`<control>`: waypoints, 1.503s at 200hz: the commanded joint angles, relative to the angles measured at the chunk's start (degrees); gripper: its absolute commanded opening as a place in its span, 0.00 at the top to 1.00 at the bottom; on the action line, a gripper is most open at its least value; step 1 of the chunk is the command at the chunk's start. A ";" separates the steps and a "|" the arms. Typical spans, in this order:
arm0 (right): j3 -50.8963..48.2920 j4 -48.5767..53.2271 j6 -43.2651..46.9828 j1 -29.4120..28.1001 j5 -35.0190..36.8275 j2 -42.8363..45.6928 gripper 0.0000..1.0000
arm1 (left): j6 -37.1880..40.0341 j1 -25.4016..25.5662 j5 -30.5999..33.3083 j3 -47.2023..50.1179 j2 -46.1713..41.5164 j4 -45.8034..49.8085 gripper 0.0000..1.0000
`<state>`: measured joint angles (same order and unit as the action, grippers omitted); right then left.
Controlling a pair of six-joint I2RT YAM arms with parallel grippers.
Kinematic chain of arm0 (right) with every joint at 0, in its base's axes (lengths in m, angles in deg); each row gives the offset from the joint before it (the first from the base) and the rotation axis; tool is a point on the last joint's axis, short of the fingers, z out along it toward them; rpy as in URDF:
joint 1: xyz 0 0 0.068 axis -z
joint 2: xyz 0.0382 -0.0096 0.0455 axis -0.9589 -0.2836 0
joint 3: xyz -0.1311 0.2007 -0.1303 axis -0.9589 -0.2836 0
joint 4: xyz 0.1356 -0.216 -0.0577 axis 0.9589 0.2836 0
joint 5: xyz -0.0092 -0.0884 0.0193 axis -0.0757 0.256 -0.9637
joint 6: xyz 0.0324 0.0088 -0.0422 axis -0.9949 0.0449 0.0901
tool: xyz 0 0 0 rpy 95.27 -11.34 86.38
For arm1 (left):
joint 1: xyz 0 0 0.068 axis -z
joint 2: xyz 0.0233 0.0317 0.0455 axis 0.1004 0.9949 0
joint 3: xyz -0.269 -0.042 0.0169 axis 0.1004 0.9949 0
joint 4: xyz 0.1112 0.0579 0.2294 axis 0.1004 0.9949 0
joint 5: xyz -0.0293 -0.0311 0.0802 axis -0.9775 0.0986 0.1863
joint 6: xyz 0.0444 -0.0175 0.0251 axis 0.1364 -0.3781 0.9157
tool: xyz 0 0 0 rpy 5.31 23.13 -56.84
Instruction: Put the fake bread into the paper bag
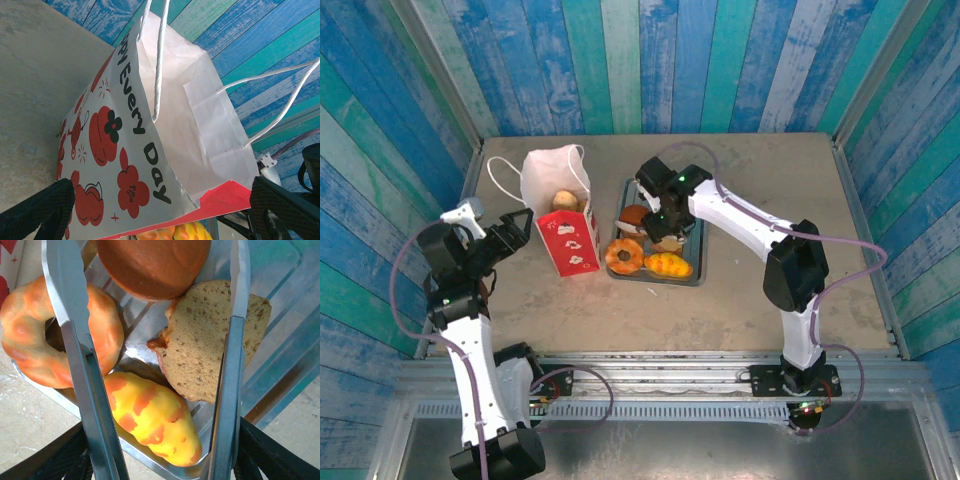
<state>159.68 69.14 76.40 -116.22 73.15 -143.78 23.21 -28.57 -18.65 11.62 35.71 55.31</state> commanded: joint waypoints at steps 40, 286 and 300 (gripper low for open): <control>2.41 0.71 0.96 0.32 -0.53 -2.83 0.31 | 1.10 0.06 0.17 -0.33 -0.18 -0.22 0.06; -6.15 -2.75 -2.64 -1.23 9.29 22.03 0.53 | -4.77 0.04 2.29 -3.10 2.96 -3.81 0.01; -6.45 -3.13 -2.98 -1.83 9.38 24.90 0.54 | -4.36 0.01 1.32 -3.67 4.24 -4.08 0.02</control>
<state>153.73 67.63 74.73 -116.92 80.65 -124.35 18.75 -28.57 -15.59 10.13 38.53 53.39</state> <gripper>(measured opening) 0.469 0.990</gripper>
